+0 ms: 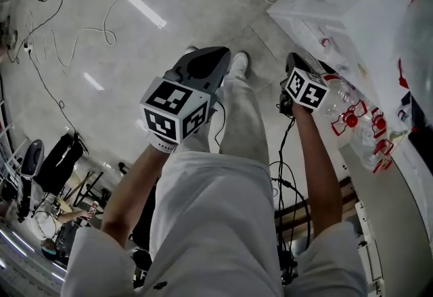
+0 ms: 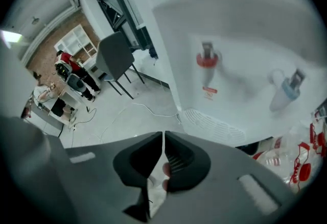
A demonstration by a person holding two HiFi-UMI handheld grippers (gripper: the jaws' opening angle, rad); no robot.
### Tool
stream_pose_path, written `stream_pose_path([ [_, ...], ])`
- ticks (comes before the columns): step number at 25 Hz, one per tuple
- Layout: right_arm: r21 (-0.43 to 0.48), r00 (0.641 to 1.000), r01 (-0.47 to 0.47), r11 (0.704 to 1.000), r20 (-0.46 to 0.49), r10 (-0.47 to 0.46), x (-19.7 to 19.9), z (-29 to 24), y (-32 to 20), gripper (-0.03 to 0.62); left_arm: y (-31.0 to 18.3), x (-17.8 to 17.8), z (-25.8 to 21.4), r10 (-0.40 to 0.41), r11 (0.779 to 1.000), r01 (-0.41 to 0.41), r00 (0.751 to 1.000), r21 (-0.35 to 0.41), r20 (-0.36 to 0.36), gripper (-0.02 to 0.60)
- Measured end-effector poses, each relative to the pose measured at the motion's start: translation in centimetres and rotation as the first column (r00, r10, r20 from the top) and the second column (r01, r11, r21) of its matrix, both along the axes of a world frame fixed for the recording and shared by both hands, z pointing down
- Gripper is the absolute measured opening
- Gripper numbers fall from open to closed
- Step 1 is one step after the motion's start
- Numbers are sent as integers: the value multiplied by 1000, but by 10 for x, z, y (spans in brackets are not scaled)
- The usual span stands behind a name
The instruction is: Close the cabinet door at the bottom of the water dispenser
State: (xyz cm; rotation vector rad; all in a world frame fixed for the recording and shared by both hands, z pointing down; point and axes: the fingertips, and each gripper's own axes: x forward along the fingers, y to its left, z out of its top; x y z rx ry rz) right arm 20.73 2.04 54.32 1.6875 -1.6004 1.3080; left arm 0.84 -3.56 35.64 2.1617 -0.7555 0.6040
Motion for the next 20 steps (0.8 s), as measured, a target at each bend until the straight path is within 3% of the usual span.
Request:
stream_pose_path([
  [7,128,995,24,992,95,-36,-26,-97,-17,11,-2,-16,-62,-60,996,62,998,64,-30,2],
  [13,240,984,110,964,112,-140,-46,-170,-27,11,-11,-36,-112,-128,983,133,990,126,-51,2],
  [20,363,943,290,885,48,-329,-69,-247,-34,11,-3,-50,-168,-176,962,189,981,198,-83,2],
])
